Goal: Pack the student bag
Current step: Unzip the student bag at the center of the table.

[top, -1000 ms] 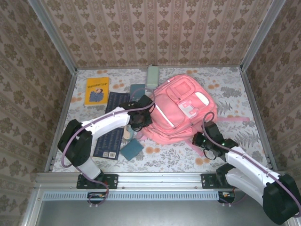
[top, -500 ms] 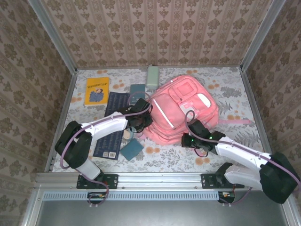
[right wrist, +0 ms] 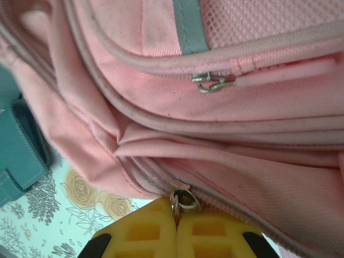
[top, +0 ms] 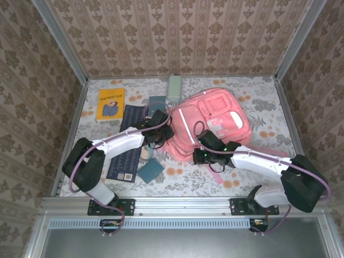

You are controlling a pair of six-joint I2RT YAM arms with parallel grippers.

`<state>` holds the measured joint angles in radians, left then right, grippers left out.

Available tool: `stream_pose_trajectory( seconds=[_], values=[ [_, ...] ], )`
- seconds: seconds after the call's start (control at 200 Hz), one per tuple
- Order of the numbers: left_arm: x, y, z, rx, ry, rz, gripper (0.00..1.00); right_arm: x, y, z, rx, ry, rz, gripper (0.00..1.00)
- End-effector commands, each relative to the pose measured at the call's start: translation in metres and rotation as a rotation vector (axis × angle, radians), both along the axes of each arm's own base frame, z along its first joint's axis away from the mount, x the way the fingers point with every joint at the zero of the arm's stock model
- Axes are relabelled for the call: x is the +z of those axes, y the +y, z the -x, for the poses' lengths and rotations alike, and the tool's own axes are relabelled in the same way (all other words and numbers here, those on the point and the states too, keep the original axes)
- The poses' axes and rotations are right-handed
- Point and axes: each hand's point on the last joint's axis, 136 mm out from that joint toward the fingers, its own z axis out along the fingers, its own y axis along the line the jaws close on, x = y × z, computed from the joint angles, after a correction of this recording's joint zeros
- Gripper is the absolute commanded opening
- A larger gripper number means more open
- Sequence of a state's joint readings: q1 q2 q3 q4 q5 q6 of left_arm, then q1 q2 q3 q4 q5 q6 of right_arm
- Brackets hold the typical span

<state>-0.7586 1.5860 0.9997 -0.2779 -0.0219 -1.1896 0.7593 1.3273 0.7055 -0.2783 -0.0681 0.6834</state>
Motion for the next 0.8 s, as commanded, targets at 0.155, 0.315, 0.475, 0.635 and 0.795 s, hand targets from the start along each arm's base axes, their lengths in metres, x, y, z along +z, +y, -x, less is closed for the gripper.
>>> stream_pose_trajectory(
  seconds=[0.155, 0.315, 0.475, 0.635, 0.795],
  values=[
    [0.028, 0.031, 0.034, -0.137, -0.044, -0.192, 0.45, 0.021, 0.01, -0.015, -0.018, -0.079, -0.047, 0.0],
    [0.02, 0.02, 0.062, -0.249, -0.062, -0.201, 0.42, 0.012, 0.006, -0.012, -0.038, -0.05, -0.036, 0.03],
    [0.014, -0.007, 0.085, -0.364, -0.1, -0.202, 0.4, 0.009, 0.001, -0.007, -0.056, -0.03, -0.045, 0.21],
    [0.015, -0.026, 0.099, -0.418, -0.137, -0.25, 0.38, 0.014, -0.017, 0.0, -0.092, -0.032, -0.071, 0.47],
    [0.014, -0.048, 0.109, -0.477, -0.17, -0.292, 0.34, 0.024, -0.052, 0.007, -0.18, -0.059, -0.075, 0.46]
  ],
)
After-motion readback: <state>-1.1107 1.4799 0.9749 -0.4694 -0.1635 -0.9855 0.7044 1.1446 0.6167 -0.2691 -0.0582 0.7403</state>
